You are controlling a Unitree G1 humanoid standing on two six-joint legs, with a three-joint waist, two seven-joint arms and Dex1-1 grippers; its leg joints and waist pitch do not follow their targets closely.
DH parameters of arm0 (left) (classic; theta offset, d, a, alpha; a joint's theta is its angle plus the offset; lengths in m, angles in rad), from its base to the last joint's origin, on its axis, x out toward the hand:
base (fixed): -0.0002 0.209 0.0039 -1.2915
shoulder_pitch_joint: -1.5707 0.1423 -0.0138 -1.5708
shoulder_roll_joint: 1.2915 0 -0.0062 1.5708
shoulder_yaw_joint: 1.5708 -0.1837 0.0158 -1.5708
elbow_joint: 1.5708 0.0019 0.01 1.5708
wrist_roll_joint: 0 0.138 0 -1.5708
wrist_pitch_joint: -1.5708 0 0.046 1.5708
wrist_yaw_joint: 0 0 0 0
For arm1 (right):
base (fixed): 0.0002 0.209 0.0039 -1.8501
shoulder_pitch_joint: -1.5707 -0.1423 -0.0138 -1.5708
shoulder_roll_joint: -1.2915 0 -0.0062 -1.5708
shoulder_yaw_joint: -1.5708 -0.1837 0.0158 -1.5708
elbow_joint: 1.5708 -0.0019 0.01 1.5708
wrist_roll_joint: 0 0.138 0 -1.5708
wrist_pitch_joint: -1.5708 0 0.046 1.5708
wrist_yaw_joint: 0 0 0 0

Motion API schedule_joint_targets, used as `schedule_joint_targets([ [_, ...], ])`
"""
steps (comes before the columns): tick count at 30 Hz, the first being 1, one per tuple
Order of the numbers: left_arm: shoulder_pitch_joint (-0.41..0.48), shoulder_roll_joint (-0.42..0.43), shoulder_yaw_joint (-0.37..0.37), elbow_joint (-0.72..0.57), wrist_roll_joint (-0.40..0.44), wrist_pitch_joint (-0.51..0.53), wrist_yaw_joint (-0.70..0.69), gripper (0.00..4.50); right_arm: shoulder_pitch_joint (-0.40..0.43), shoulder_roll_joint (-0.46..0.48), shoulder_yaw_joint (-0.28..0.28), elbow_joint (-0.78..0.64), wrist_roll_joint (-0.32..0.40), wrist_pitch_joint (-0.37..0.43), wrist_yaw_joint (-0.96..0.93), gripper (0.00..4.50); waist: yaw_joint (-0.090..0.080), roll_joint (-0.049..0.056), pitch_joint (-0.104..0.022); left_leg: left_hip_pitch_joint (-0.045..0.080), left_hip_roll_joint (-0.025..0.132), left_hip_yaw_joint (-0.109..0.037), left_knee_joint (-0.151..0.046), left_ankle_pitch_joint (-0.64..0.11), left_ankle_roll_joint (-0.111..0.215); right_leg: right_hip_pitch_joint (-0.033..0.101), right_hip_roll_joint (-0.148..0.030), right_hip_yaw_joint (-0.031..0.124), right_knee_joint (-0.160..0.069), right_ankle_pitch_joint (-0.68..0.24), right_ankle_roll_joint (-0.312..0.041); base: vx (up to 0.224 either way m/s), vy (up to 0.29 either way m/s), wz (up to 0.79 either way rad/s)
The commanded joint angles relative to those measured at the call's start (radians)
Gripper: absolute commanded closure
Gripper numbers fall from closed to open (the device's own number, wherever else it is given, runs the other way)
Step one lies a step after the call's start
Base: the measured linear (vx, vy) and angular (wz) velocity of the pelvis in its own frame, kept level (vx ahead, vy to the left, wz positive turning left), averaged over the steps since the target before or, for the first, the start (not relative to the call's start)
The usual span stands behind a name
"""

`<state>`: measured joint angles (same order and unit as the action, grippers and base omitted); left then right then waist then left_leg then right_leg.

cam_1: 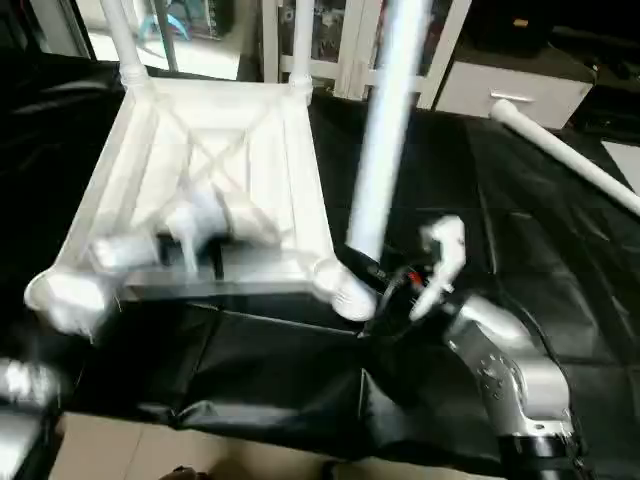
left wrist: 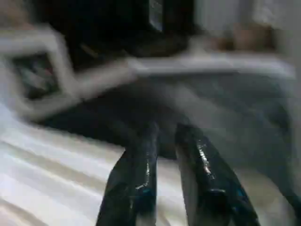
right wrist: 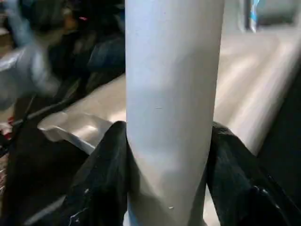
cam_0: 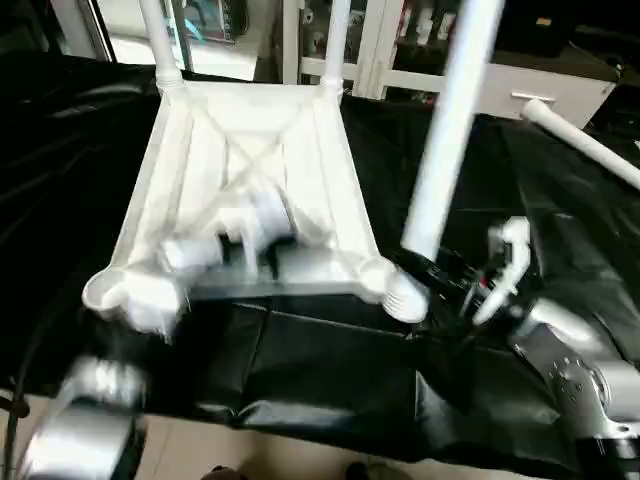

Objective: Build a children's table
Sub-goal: Pick table leg

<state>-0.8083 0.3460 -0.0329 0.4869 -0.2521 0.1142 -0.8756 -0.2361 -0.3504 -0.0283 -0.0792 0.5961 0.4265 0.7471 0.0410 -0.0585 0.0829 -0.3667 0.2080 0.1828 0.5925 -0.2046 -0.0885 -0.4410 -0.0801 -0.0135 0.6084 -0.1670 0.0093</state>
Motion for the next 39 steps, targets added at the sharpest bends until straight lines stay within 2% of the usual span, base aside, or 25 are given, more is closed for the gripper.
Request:
schedule_joint_targets([
  [1,-0.009,-0.026,0.011,0.042,-0.010,0.038,0.073,3.57,-0.009,-0.001,0.009,-0.021,-0.018,0.006,-0.010,2.66,0.005,0.000,-0.061,0.008,0.009,0.008,-0.067,-0.164,0.045,0.066,-0.035,0.020,-0.062,-0.168,-0.246,0.000,0.000,0.00],
  [2,-0.035,-0.040,0.014,0.058,0.009,0.040,0.112,3.57,-0.017,-0.003,0.026,-0.025,-0.030,0.004,-0.009,2.66,0.007,0.000,-0.062,0.011,0.010,0.007,-0.069,-0.175,0.029,0.064,-0.035,0.020,-0.068,-0.217,-0.224,0.000,0.000,0.00],
  [3,-0.079,-0.070,-0.003,0.067,0.056,0.061,0.168,3.52,-0.034,-0.002,0.055,-0.027,-0.053,0.003,-0.016,2.66,0.008,-0.002,-0.067,0.011,0.009,0.007,-0.067,-0.156,0.023,0.064,-0.033,0.021,-0.066,-0.204,-0.209,0.000,0.000,0.00],
  [4,-0.079,-0.070,-0.003,0.067,0.056,0.061,0.168,3.52,-0.034,-0.002,0.055,-0.027,-0.053,0.003,-0.016,2.66,0.008,-0.002,-0.067,0.011,0.009,0.007,-0.067,-0.156,0.023,0.064,-0.033,0.021,-0.066,-0.204,-0.209,0.000,0.000,0.00],
  [5,-0.093,-0.082,-0.016,0.062,0.072,0.064,0.180,3.52,-0.041,-0.002,0.064,-0.028,-0.058,0.005,-0.016,2.66,0.012,0.000,-0.074,0.013,0.009,0.008,-0.062,-0.097,0.034,0.065,-0.032,0.021,-0.056,-0.109,-0.218,0.000,0.000,0.00],
  [6,-0.103,-0.100,-0.026,0.046,0.070,0.095,0.189,3.52,-0.048,0.000,0.071,-0.026,-0.072,0.008,-0.024,2.66,0.013,-0.003,-0.076,0.007,0.008,0.007,-0.061,-0.062,0.042,0.070,-0.031,0.020,-0.048,-0.053,-0.228,0.000,0.000,0.00],
  [8,-0.117,-0.131,-0.055,0.012,0.078,0.138,0.201,3.50,-0.064,0.003,0.081,-0.011,-0.104,0.012,-0.051,2.66,0.019,-0.001,-0.081,0.007,0.005,0.008,-0.055,-0.011,0.058,0.073,-0.031,0.020,-0.041,0.022,-0.248,0.000,0.000,0.00],
  [9,-0.127,-0.164,-0.092,-0.035,0.088,0.179,0.206,3.50,-0.080,0.004,0.091,0.012,-0.140,0.014,-0.084,2.66,0.022,-0.001,-0.082,0.009,0.005,0.010,-0.053,0.008,0.063,0.072,-0.030,0.020,-0.038,0.057,-0.262,0.000,0.000,0.00],
  [12,-0.130,-0.182,-0.127,-0.107,0.084,0.203,0.193,3.50,-0.091,0.000,0.101,0.040,-0.180,0.010,-0.114,2.66,0.029,-0.004,-0.082,0.006,0.006,0.011,-0.052,0.014,0.073,0.076,-0.033,0.021,-0.037,0.070,-0.279,0.000,0.000,0.00],
  [13,-0.133,-0.199,-0.142,-0.191,0.047,0.239,0.180,3.50,-0.098,-0.001,0.101,0.063,-0.202,0.009,-0.139,2.66,0.029,-0.006,-0.082,0.004,0.008,0.011,-0.051,0.011,0.073,0.079,-0.034,0.021,-0.034,0.075,-0.283,0.000,0.000,0.00],
  [15,-0.141,-0.225,-0.155,-0.306,-0.018,0.305,0.163,3.50,-0.105,-0.002,0.099,0.091,-0.226,0.007,-0.168,2.66,0.029,-0.006,-0.081,0.002,0.005,0.012,-0.051,0.000,0.072,0.080,-0.034,0.021,-0.036,0.049,-0.286,0.000,0.000,0.00],
  [16,-0.141,-0.225,-0.155,-0.306,-0.018,0.305,0.163,3.50,-0.105,-0.002,0.099,0.091,-0.226,0.007,-0.168,2.66,0.029,-0.006,-0.081,0.002,0.005,0.012,-0.051,0.000,0.072,0.080,-0.034,0.021,-0.036,0.049,-0.286,0.000,0.000,0.00],
  [17,-0.142,-0.240,-0.168,-0.350,-0.026,0.325,0.160,3.50,-0.109,-0.003,0.097,0.100,-0.231,0.010,-0.179,2.66,0.026,-0.009,-0.077,0.001,0.004,0.012,-0.052,-0.022,0.071,0.080,-0.032,0.020,-0.041,0.014,-0.279,0.000,0.000,0.00],
  [19,-0.136,-0.258,-0.181,-0.387,-0.025,0.354,0.164,3.50,-0.113,0.004,0.094,0.109,-0.239,0.011,-0.186,2.66,0.023,-0.008,-0.075,0.002,0.005,0.011,-0.053,-0.054,0.066,0.078,-0.031,0.020,-0.048,-0.040,-0.263,0.000,0.000,0.00],
  [22,-0.129,-0.268,-0.190,-0.394,-0.013,0.355,0.171,3.50,-0.116,0.007,0.095,0.115,-0.245,0.008,-0.187,2.66,0.018,-0.009,-0.075,0.000,0.003,0.009,-0.054,-0.082,0.054,0.077,-0.028,0.019,-0.054,-0.103,-0.228,0.000,0.000,0.00],
  [24,-0.125,-0.269,-0.190,-0.386,-0.003,0.347,0.174,3.50,-0.120,0.011,0.095,0.116,-0.247,0.009,-0.191,2.66,0.017,-0.008,-0.074,0.000,0.003,0.008,-0.054,-0.082,0.053,0.076,-0.027,0.019,-0.056,-0.104,-0.221,0.000,0.000,0.00],
  [26,-0.119,-0.263,-0.190,-0.388,0.008,0.351,0.186,3.50,-0.123,0.014,0.095,0.119,-0.249,0.007,-0.194,2.66,0.015,-0.008,-0.075,0.000,0.003,0.008,-0.054,-0.081,0.052,0.074,-0.026,0.018,-0.055,-0.100,-0.219,0.000,0.000,0.00],
  [27,-0.117,-0.255,-0.188,-0.387,0.015,0.357,0.194,3.50,-0.125,0.015,0.094,0.119,-0.250,0.006,-0.196,2.66,0.015,-0.003,-0.074,0.000,0.002,0.007,-0.054,-0.079,0.050,0.074,-0.026,0.018,-0.054,-0.094,-0.220,0.000,0.000,0.00],
  [29,-0.109,-0.229,-0.170,-0.366,0.039,0.348,0.218,3.50,-0.128,0.011,0.086,0.114,-0.247,0.005,-0.194,2.66,0.015,-0.004,-0.076,0.001,0.002,0.007,-0.053,-0.068,0.054,0.075,-0.025,0.018,-0.051,-0.068,-0.222,0.000,0.000,0.00],
  [32,-0.079,-0.132,-0.173,-0.293,0.124,0.246,0.208,3.50,-0.140,-0.005,0.042,0.106,-0.208,0.015,-0.176,2.66,0.014,-0.002,-0.075,0.001,0.000,0.006,-0.053,-0.063,0.062,0.074,-0.022,0.017,-0.051,-0.058,-0.217,0.000,0.000,0.00],
  [33,-0.061,-0.101,-0.179,-0.265,0.143,0.193,0.186,3.50,-0.144,-0.013,0.028,0.106,-0.193,0.020,-0.164,2.66,0.012,0.000,-0.077,0.001,-0.001,0.004,-0.055,-0.068,0.063,0.077,-0.023,0.017,-0.051,-0.067,-0.206,0.000,0.000,0.00],
  [34,-0.055,-0.092,-0.181,-0.257,0.148,0.177,0.178,3.50,-0.146,-0.016,0.023,0.106,-0.189,0.022,-0.160,2.66,0.011,0.001,-0.077,0.002,0.000,0.005,-0.055,-0.063,0.060,0.076,-0.023,0.018,-0.050,-0.058,-0.207,0.000,0.000,0.00],
  [35,-0.024,-0.049,-0.204,-0.224,0.169,0.124,0.127,3.50,-0.151,-0.030,0.006,0.104,-0.162,0.041,-0.134,2.66,0.012,0.002,-0.077,0.006,0.000,0.006,-0.054,-0.055,0.060,0.072,-0.021,0.018,-0.050,-0.045,-0.210,0.000,0.000,0.00],
  [38,0.020,0.001,-0.241,-0.182,0.196,0.048,0.063,3.50,-0.155,-0.054,-0.010,0.102,-0.129,0.076,-0.090,2.66,0.014,0.004,-0.081,0.008,0.002,0.006,-0.053,-0.028,0.066,0.073,-0.021,0.018,-0.040,0.013,-0.231,0.000,0.000,0.00],
  [39,0.071,0.026,-0.261,-0.147,0.165,0.060,-0.028,3.24,-0.154,-0.105,0.001,0.105,-0.121,0.102,-0.023,2.66,0.018,0.006,-0.080,0.011,0.002,0.008,-0.052,-0.011,0.071,0.071,-0.021,0.018,-0.036,0.048,-0.250,0.000,0.000,0.00],
])
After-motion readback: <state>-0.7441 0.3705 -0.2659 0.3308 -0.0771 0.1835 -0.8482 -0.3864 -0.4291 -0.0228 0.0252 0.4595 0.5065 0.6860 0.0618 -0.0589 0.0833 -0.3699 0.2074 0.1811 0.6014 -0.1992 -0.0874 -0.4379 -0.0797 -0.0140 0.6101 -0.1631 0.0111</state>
